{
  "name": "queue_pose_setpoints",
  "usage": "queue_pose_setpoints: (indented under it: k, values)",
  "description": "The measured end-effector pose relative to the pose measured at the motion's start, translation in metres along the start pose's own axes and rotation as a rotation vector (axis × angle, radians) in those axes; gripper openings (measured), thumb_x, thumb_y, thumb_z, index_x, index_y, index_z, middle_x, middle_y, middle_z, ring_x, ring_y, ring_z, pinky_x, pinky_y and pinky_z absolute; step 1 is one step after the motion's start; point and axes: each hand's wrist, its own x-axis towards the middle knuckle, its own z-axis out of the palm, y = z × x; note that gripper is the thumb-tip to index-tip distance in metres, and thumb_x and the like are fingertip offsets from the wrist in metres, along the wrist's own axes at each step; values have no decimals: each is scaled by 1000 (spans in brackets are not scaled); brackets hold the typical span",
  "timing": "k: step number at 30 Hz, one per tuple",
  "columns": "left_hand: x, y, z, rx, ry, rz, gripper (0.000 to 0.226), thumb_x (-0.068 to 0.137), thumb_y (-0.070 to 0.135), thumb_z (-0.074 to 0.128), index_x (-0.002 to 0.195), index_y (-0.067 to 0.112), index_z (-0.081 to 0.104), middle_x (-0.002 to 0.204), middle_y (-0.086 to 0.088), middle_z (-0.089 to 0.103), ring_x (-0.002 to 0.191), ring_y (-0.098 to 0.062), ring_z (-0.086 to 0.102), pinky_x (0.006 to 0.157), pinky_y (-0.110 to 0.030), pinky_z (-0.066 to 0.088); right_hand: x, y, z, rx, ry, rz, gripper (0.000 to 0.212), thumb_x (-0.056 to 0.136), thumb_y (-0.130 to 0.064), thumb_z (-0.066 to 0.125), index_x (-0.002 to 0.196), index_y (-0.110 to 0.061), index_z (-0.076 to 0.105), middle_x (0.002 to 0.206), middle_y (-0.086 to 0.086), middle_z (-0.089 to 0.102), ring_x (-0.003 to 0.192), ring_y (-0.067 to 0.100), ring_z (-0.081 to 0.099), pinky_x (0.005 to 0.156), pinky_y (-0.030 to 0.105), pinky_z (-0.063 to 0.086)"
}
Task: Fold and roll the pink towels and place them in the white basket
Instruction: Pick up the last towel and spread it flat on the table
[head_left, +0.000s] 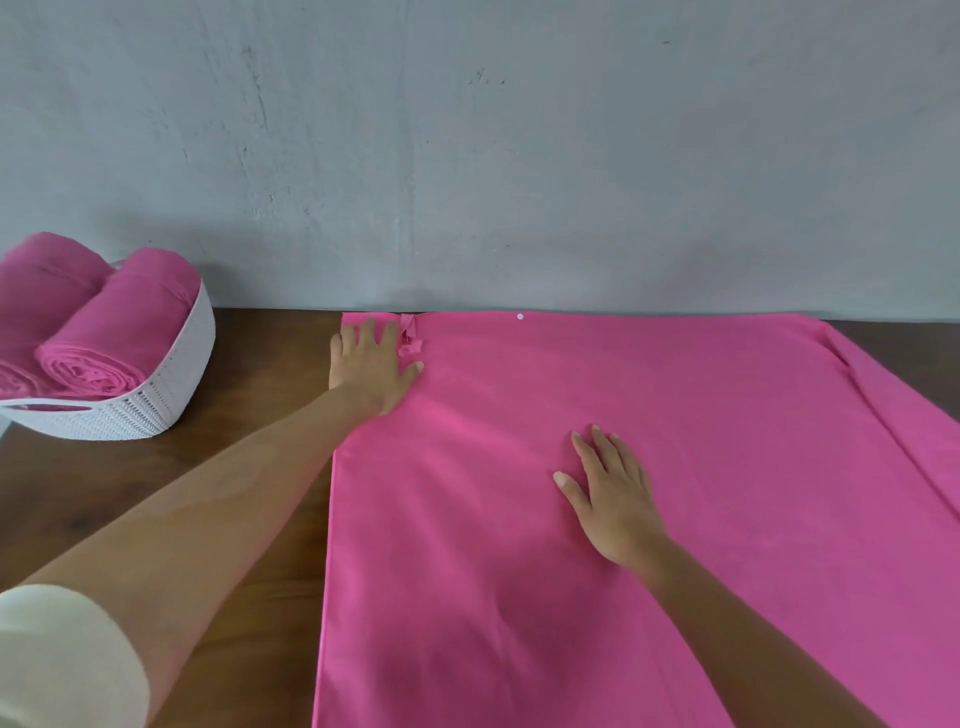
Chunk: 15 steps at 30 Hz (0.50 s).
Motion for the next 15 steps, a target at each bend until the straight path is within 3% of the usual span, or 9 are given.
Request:
queue_pose_setpoints:
  k: [4,7,9,11,15]
  values:
    - [-46,24,0,-60,112,99,62,99,53,47,149,17,41,147,-15,46,132,-39,42,109,-50,33,-22,16,-1,47,61,-42,108,77,-84,-17,158,-27,25,167,-3,15,155,18,6,125,35,4]
    - [-81,49,-1,-158,216,194,45,98,38,54,135,12,57,129,-12,62,120,-36,54,101,-47,40,-50,36,-1,88,68,-54,114,74,-86,-19,155,-26,34,165,-5,24,153,18,13,123,33,5]
    - [-103,67,1,-215,260,234,36,96,33,60,125,11,64,120,-9,67,113,-34,58,97,-46,43,-70,51,-2,111,70,-70,107,80,-85,-11,154,-25,38,163,-5,27,151,18,17,123,34,8]
    - [-125,88,4,-266,289,260,30,95,30,63,118,12,67,113,-7,69,108,-33,60,93,-46,46,-88,69,-1,129,92,-71,87,90,-77,9,152,-25,40,161,-6,30,150,17,20,124,36,13]
    - [-172,134,16,-334,289,324,38,95,41,46,110,15,69,107,-2,70,103,-29,61,89,-44,50,-123,110,3,158,147,-65,52,103,-51,39,148,-26,47,156,-9,37,147,14,25,122,33,18]
